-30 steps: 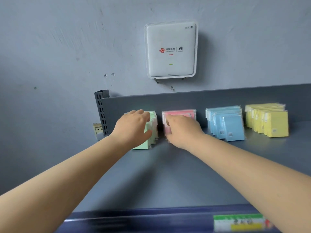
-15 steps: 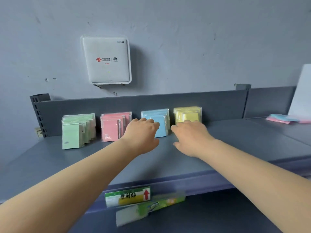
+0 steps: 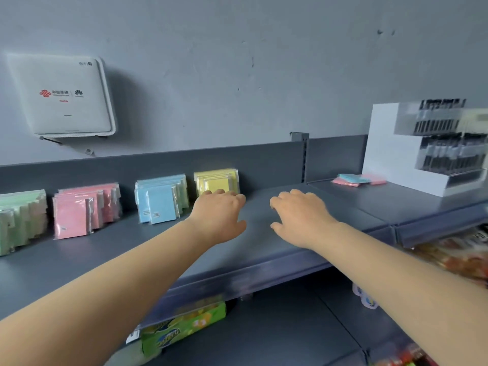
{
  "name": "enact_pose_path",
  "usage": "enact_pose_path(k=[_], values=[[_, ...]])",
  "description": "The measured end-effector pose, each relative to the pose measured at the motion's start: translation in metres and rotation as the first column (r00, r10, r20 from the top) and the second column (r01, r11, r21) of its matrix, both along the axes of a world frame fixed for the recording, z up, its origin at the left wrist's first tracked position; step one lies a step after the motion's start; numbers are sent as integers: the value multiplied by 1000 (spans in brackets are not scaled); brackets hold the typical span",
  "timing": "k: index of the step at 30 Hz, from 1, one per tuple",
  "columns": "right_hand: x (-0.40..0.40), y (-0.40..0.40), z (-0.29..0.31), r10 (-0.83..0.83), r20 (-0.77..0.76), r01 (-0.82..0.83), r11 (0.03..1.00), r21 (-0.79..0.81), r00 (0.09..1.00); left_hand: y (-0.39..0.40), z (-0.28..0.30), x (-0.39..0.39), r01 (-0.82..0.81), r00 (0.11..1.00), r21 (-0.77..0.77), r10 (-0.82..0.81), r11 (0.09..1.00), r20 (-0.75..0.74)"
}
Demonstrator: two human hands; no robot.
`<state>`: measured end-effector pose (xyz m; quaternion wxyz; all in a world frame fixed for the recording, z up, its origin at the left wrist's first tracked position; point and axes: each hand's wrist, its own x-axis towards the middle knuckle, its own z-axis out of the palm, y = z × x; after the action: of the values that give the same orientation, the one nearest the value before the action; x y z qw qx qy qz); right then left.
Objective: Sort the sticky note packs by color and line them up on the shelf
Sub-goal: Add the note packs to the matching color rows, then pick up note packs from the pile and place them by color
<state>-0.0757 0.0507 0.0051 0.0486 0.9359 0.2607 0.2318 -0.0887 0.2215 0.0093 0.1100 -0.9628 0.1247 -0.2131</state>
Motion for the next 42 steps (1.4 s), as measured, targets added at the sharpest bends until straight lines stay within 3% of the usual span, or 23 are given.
enact_pose_path(k=[26, 34, 42], values=[[165, -157, 2, -402, -111, 411, 909, 71, 909, -168, -3, 231, 406, 913, -35, -407, 913, -20], [221, -212, -6, -441, -198, 473, 866, 162, 875, -207, -17, 286, 365, 921, -129, -378, 922, -93], [294, -247, -5, -272, -404, 422, 837, 347, 873, -240, -27, 337, 202, 942, -351, -279, 914, -185]])
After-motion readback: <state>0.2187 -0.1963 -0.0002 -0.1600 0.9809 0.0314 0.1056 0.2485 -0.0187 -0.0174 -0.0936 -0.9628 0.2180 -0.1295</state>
